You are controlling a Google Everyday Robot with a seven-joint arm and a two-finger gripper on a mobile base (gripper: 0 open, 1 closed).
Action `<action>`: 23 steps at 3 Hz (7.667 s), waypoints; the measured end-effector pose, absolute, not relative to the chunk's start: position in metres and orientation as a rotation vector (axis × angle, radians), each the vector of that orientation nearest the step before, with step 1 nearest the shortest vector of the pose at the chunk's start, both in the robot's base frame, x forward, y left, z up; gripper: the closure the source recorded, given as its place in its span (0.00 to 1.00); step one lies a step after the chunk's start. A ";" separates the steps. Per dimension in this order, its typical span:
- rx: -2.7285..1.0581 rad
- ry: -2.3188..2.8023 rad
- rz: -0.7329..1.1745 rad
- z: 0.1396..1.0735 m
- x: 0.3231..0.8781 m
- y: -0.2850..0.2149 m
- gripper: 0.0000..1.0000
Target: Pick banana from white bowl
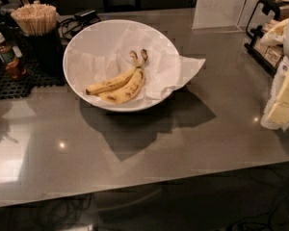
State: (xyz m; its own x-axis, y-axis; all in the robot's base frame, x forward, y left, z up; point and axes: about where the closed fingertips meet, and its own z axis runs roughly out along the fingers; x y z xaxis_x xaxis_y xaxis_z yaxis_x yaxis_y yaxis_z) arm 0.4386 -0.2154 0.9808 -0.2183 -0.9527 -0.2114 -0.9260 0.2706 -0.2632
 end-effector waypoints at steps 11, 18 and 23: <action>-1.820 1.848 -0.267 0.958 0.484 -0.038 0.00; -2.158 1.241 0.248 0.982 0.594 0.026 0.00; -2.288 1.030 0.352 0.979 0.613 0.094 0.00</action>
Offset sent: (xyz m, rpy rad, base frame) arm 0.0182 0.0370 0.0209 0.0478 -0.0410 0.1161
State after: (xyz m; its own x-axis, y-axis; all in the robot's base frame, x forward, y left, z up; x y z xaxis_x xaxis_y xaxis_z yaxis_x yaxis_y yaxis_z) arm 0.6132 0.0944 0.9785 0.6637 -0.5890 -0.4610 -0.7480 -0.5196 -0.4130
